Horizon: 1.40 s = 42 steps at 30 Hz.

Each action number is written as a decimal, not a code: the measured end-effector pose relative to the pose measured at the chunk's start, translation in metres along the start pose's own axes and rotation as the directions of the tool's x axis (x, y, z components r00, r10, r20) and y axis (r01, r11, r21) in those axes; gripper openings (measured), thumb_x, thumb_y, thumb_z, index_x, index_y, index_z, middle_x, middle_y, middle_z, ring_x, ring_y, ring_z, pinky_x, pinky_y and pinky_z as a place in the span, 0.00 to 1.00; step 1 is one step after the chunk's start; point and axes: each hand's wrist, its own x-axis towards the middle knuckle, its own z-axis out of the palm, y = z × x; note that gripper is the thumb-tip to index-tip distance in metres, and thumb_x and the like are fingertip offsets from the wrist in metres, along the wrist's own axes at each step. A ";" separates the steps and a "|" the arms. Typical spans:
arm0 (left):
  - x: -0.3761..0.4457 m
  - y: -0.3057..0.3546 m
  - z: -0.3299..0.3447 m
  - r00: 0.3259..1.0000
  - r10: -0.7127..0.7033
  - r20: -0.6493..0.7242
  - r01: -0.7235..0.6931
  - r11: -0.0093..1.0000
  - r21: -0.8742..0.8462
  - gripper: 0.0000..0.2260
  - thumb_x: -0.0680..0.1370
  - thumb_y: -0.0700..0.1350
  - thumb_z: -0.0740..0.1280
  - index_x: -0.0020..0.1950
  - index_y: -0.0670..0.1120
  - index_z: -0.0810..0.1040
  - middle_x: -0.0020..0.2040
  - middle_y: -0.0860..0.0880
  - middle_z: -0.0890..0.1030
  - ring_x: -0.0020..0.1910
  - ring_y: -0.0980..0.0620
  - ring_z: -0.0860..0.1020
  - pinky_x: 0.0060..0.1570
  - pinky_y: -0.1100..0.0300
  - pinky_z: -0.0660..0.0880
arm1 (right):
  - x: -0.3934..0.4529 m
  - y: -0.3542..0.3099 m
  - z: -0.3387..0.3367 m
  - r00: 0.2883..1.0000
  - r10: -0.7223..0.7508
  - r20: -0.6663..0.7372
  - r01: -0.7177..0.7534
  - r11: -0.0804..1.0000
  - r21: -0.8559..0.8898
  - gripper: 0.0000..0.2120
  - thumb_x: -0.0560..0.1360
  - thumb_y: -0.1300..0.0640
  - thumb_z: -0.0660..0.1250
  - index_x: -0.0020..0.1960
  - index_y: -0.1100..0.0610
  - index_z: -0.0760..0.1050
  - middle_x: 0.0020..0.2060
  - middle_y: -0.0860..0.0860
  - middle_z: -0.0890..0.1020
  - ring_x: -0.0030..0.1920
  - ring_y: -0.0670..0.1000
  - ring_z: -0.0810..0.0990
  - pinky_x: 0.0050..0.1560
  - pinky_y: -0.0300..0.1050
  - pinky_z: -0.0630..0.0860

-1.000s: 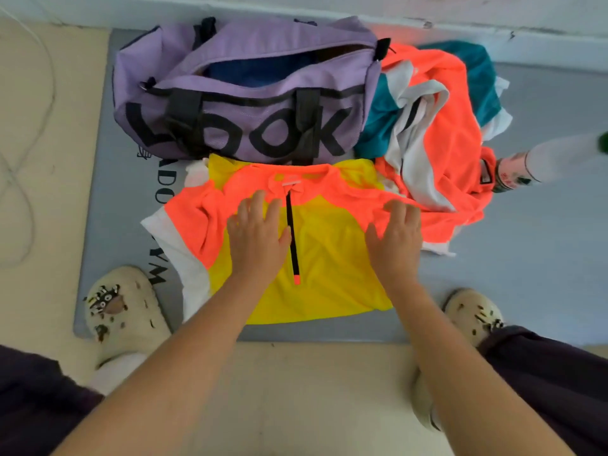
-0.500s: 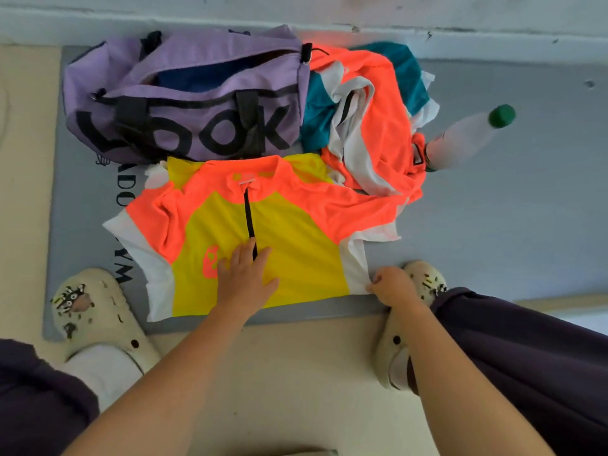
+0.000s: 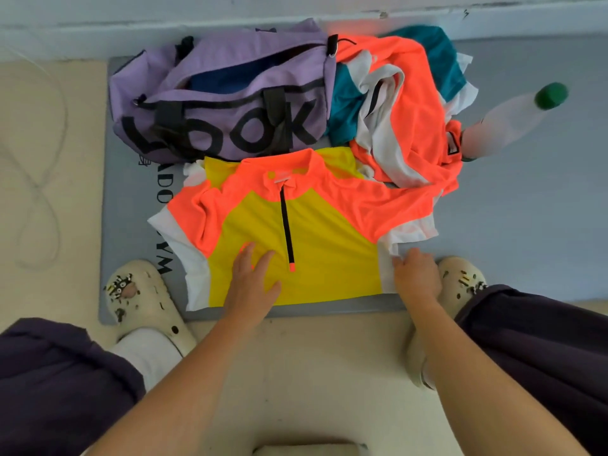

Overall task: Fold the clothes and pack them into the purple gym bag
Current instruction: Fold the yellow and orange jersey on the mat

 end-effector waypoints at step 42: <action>0.096 -0.114 -0.100 0.921 -0.356 -0.161 0.324 0.926 -0.196 0.34 0.74 0.57 0.71 0.75 0.47 0.62 0.73 0.44 0.66 0.72 0.41 0.65 0.65 0.42 0.68 | -0.060 -0.195 0.078 0.712 -0.648 0.270 0.700 0.622 -0.352 0.38 0.74 0.32 0.59 0.79 0.42 0.48 0.79 0.51 0.49 0.78 0.61 0.46 0.69 0.68 0.61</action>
